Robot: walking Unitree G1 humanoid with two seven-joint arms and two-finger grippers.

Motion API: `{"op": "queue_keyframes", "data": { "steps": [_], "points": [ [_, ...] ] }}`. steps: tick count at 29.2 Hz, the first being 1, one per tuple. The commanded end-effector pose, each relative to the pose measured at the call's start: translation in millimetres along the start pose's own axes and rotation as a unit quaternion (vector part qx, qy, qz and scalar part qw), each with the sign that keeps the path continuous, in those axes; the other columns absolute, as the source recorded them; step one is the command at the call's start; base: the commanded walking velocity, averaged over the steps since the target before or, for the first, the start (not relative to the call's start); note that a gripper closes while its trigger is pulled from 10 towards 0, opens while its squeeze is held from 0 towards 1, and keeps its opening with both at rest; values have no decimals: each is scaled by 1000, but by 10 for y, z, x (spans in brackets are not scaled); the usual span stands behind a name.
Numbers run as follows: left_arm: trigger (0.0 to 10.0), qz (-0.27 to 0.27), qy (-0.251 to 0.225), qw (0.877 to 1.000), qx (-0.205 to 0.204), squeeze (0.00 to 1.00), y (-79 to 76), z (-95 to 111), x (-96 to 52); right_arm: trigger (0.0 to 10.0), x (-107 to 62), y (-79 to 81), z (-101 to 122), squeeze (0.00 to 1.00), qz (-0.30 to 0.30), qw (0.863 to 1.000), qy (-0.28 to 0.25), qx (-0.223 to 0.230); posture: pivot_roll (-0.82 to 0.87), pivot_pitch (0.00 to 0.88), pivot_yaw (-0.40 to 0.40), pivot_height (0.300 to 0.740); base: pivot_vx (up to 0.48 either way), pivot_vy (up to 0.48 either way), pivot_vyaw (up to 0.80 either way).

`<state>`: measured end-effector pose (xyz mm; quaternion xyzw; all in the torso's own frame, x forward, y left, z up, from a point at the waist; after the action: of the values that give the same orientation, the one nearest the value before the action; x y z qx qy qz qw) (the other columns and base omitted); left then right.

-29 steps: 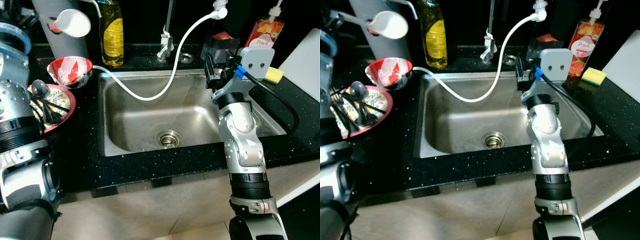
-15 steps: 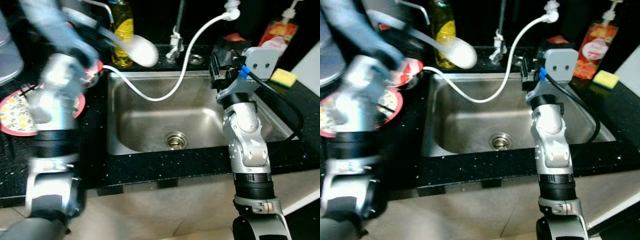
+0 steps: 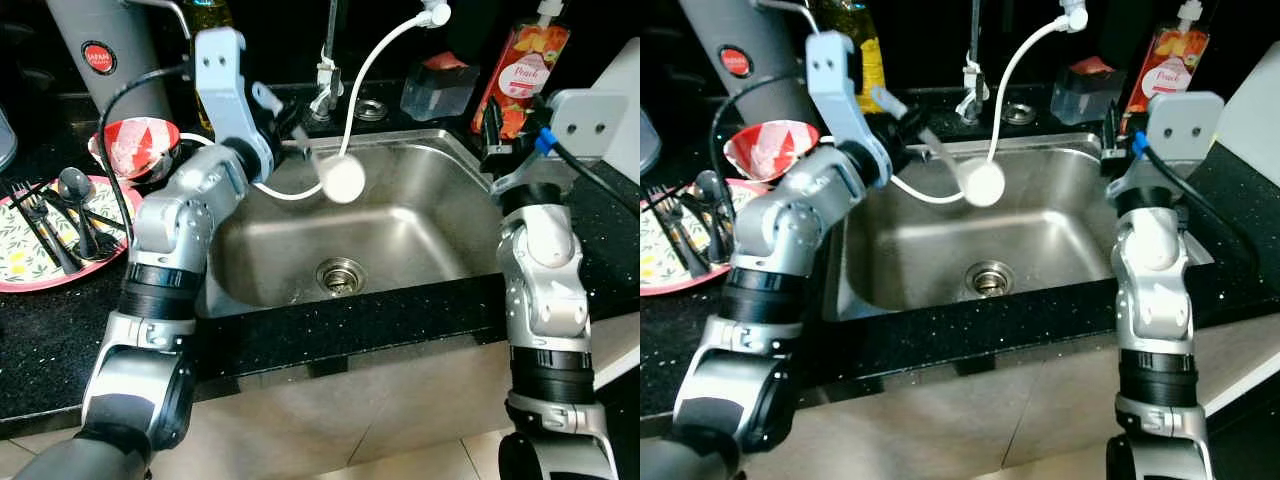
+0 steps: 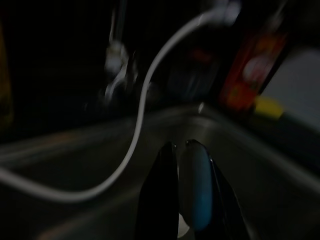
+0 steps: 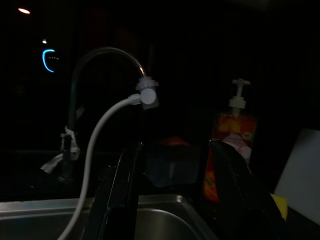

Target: Kitchen organization

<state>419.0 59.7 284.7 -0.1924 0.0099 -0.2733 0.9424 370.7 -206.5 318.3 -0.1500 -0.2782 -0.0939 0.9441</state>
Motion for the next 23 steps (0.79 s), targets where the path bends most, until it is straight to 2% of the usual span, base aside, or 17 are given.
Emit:
{"op": "queue_keyframes", "data": {
  "steps": [1, 3, 5, 8, 9, 22, 23],
  "points": [
    [10000, 15, 37, 999, 8, 0, 37, -217, 36, 10000, 3, 41, 43, 0, 4, 1000, -5, 1, 52, 0, -6, 740, 0, 0, 0],
    [10000, 19, 41, 999, 9, 0, 47, -238, 39, 10000, 3, 44, 42, 0, 4, 1000, -5, 1, 52, 0, -6, 740, 0, 0, 0],
    [10000, 47, 49, 998, 8, 0, 165, -311, 21, 10000, 10, 90, 43, 0, 8, 1000, -5, 7, 53, 0, -6, 740, 0, 0, 0],
    [10000, 59, 48, 997, 3, 0, 215, -328, -6, 10000, 14, 122, 38, 0, 11, 1000, -4, 12, 61, 0, -12, 740, 0, 0, 0],
    [10000, 61, 47, 997, -2, 102, 222, -333, -19, 10000, 14, 138, 35, 0, 12, 1000, -4, 14, 63, 0, -13, 740, 0, 0, 0],
    [10000, 48, 57, 997, -26, 110, 139, -456, -60, 10000, 15, 222, 23, 0, 22, 999, 0, 24, 67, 0, -17, 740, 0, 0, 0],
    [10000, 28, 59, 996, -55, 63, 47, -493, -53, 10000, 10, 247, 29, 0, 24, 999, -1, 29, 65, 0, -15, 740, 0, 0, 0]
  ]
}}
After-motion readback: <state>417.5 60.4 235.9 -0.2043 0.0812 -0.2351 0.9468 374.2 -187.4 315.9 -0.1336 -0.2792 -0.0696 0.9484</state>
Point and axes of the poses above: a point about 5 cm out from each wrist's last joint towards the gripper, its own x axis pointing out of the wrist towards the gripper, its own z axis along the axis of the wrist's last joint, y = z × x, the point moved 6 cm from there along x, pointing out of the wrist towards the gripper, and after that the axes turned 11 degrees about -x, right-handed, at the moved point
